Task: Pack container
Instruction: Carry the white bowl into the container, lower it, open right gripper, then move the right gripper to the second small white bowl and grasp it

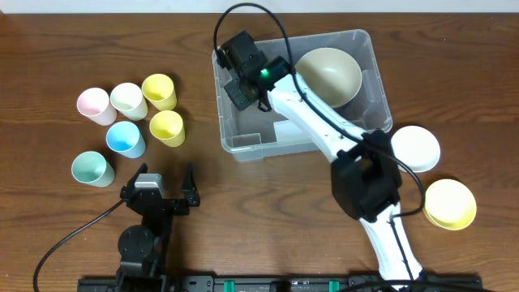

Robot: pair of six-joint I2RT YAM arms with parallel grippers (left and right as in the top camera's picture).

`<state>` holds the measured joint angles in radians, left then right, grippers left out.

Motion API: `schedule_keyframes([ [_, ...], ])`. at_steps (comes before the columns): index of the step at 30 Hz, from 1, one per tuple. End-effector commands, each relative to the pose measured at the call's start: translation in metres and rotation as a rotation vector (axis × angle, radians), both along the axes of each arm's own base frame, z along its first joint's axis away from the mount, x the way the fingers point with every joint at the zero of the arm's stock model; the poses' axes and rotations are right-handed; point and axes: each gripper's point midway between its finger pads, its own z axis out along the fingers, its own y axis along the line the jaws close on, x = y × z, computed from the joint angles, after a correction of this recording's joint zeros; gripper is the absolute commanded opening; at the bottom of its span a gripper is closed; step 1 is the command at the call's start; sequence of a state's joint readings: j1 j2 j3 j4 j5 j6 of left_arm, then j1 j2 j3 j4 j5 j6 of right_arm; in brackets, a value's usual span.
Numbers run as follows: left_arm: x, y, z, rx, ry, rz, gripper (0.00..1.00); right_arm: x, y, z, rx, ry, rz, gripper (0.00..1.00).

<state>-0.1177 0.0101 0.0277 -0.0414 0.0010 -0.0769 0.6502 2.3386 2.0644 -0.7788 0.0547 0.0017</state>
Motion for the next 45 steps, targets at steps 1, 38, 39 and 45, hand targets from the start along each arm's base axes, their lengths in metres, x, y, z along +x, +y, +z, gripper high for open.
schedule_keyframes([
  [1,0.0,0.003,-0.018,0.02,0.048,0.012,0.98,0.012,-0.008,-0.012,-0.03,-0.018,-0.005,0.01],
  [38,0.0,0.003,-0.018,0.02,0.049,0.012,0.98,-0.058,-0.309,0.203,0.01,0.011,-0.841,0.5],
  [39,0.0,0.003,-0.018,0.02,0.049,0.012,0.98,-0.059,-0.32,0.197,0.013,0.037,-0.866,0.5],
  [45,0.0,0.003,-0.018,0.02,0.049,0.012,0.98,-0.074,-0.383,0.138,0.008,0.199,-1.048,0.52],
])
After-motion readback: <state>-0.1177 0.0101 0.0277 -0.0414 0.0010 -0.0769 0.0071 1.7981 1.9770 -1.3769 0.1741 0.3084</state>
